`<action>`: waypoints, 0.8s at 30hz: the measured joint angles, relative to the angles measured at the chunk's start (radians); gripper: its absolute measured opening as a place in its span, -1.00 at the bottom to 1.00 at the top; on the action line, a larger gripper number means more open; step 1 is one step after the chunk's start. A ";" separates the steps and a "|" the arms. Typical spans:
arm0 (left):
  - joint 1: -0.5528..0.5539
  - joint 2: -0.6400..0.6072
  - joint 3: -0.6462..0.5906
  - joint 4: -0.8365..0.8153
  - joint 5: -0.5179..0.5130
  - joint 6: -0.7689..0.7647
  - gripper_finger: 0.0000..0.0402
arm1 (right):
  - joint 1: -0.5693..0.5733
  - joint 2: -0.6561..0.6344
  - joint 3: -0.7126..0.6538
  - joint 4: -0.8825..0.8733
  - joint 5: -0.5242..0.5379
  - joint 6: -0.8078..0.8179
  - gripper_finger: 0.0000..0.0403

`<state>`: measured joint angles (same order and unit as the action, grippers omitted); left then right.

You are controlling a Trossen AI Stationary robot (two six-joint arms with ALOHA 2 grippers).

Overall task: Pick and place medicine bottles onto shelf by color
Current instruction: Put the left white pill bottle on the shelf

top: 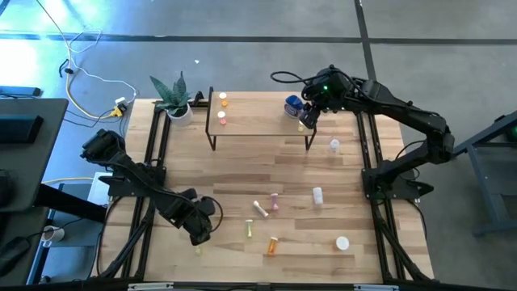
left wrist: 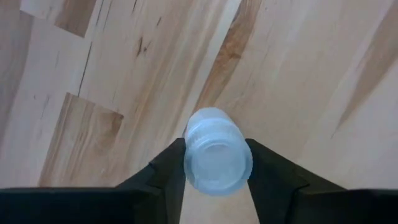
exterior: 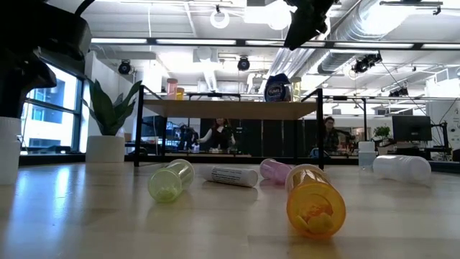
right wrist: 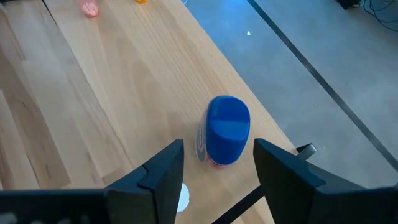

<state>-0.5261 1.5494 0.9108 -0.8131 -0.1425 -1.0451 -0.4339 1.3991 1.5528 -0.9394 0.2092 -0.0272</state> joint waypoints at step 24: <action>0.465 -0.188 0.223 -0.079 0.121 0.389 -0.30 | 0.000 0.000 0.000 0.001 0.001 -0.026 -0.08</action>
<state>-0.0616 1.3612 1.1333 -0.8922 -0.0219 -0.6565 -0.4339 1.3991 1.5528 -0.9382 0.2104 -0.0532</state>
